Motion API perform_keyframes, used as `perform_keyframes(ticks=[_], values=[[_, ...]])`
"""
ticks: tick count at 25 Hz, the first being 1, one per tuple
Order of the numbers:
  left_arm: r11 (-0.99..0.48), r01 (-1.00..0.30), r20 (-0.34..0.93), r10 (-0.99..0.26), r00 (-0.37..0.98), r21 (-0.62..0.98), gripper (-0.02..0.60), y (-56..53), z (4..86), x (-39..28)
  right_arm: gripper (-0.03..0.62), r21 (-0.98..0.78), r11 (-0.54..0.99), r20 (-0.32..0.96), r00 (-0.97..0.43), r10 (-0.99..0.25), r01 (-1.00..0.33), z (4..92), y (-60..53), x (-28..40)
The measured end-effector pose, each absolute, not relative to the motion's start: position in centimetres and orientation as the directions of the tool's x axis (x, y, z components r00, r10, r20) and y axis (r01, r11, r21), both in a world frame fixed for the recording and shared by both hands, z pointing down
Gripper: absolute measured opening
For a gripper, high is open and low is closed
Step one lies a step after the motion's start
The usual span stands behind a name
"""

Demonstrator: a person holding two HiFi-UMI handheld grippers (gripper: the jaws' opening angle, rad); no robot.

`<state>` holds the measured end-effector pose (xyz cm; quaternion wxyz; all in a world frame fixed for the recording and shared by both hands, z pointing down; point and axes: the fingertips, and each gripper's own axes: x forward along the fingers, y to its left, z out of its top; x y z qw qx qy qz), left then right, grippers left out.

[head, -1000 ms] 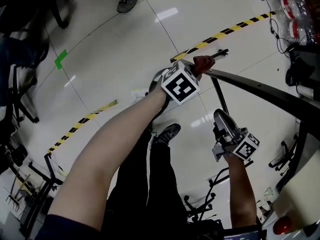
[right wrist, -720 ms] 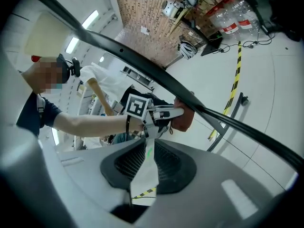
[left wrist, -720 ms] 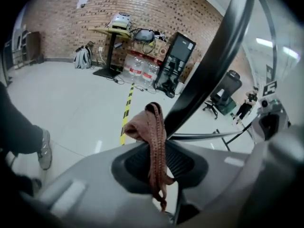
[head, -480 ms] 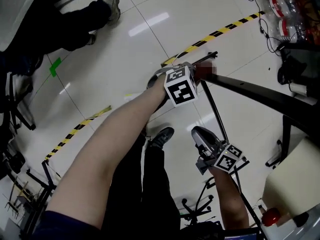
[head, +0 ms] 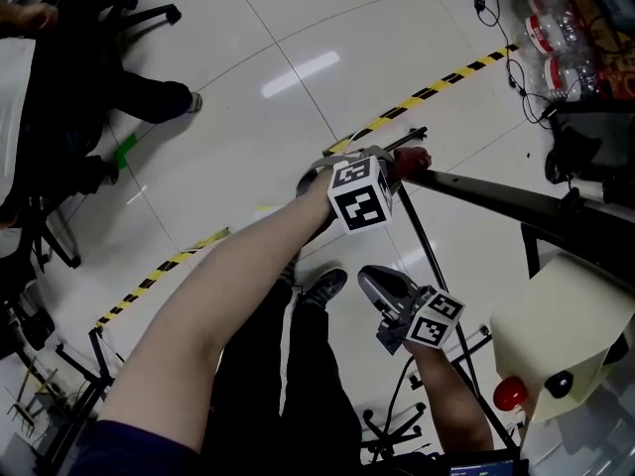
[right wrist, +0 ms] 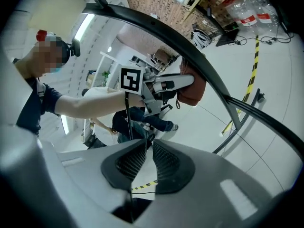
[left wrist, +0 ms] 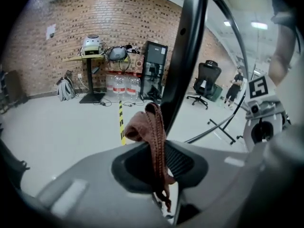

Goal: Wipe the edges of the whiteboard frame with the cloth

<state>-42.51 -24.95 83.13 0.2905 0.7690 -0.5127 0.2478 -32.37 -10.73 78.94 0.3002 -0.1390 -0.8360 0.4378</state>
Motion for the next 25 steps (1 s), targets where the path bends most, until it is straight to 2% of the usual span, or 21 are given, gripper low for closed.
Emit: perform_keyframes(ticks=[7,15,19,25], values=[[-0.313,-0.935,0.652,-0.677,0.341,0.164,0.074,-25.7,80.7,-42.8,0.023,-0.739,0.67,0.502,-0.723,0.475,-0.072,79.7,-10.0,-33.2],[-0.287,-0.939,0.622,-0.704,0.342,0.192,0.074,-25.9,78.4,-42.6,0.021,-0.721,0.689,0.536,-0.692,0.483,-0.078,79.2,-7.6,-31.8],[-0.289,-0.945,0.62,-0.716,0.319,0.153,0.074,-25.0,77.7,-45.0,0.021,-0.701,0.711,0.557,-0.665,0.498,-0.055,80.4,-6.2,-32.8],[-0.328,-0.938,0.605,-0.726,0.327,0.112,0.074,-24.7,73.9,-46.5,0.018,-0.706,0.701,0.582,-0.649,0.49,-0.103,79.0,-6.1,-34.1]])
